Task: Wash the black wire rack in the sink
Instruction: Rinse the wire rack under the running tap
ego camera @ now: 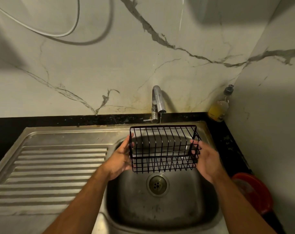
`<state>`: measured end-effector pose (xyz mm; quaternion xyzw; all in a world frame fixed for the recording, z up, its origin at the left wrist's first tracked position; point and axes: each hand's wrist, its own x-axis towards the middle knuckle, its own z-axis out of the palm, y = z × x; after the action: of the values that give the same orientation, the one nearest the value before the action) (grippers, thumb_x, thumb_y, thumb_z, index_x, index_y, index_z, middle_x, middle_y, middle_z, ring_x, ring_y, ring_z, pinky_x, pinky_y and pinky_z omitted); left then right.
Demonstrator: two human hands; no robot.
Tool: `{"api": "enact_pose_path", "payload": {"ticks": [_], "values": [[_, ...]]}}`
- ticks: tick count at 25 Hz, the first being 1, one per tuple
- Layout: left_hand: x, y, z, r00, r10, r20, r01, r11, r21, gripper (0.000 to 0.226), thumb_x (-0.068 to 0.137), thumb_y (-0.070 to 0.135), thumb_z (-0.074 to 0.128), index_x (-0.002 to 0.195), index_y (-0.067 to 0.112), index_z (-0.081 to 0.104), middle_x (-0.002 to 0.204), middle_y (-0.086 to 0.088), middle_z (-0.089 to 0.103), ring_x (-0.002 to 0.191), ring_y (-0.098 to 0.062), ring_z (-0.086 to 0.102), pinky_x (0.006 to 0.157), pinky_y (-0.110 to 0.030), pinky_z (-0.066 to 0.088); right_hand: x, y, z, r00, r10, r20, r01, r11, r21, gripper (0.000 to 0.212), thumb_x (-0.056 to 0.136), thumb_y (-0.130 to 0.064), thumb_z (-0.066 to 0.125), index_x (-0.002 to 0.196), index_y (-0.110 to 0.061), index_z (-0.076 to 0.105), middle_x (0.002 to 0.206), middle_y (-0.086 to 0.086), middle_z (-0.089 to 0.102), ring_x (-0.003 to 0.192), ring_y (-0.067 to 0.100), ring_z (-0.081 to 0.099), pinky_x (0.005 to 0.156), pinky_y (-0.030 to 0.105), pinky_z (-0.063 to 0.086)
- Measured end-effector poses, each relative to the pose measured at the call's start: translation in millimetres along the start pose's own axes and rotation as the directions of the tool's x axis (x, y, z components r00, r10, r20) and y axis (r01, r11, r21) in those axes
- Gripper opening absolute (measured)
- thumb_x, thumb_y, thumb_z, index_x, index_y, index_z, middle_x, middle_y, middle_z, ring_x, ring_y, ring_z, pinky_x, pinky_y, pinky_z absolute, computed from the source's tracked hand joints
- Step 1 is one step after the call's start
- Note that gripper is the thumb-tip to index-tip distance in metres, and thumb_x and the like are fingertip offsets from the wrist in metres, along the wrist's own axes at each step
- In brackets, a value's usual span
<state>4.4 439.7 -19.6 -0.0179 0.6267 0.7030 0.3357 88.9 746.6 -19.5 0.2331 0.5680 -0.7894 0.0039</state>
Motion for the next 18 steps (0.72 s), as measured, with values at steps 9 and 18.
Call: {"api": "enact_pose_path", "payload": {"ticks": [9, 18], "values": [[3.7, 0.5, 18.6, 0.991, 0.005, -0.13, -0.03, 0.981, -0.19, 0.094, 0.086, 0.086, 0.017, 0.15, 0.025, 0.047, 0.147, -0.009, 0.058, 0.14, -0.029, 0.05, 0.119, -0.058, 0.033, 7.1, 1.9, 11.9, 0.975, 0.026, -0.22, 0.009, 0.988, 0.156, 0.065, 0.085, -0.071, 0.053, 0.124, -0.02, 0.063, 0.109, 0.003, 0.064, 0.106, 0.022, 0.061, 0.107, 0.051, 0.041], [13.0, -5.2, 5.3, 0.945, -0.324, -0.036, 0.305, 0.918, -0.254, 0.055, 0.097, 0.072, 0.038, 0.133, 0.034, 0.058, 0.131, -0.014, 0.066, 0.116, -0.045, 0.065, 0.08, -0.061, 0.058, 5.6, -1.5, 11.5, 0.988, -0.039, -0.15, 0.08, 0.958, 0.276, 0.032, 0.1, -0.039, 0.05, 0.106, -0.014, 0.07, 0.096, 0.006, 0.074, 0.091, 0.021, 0.071, 0.079, 0.035, 0.057]]}}
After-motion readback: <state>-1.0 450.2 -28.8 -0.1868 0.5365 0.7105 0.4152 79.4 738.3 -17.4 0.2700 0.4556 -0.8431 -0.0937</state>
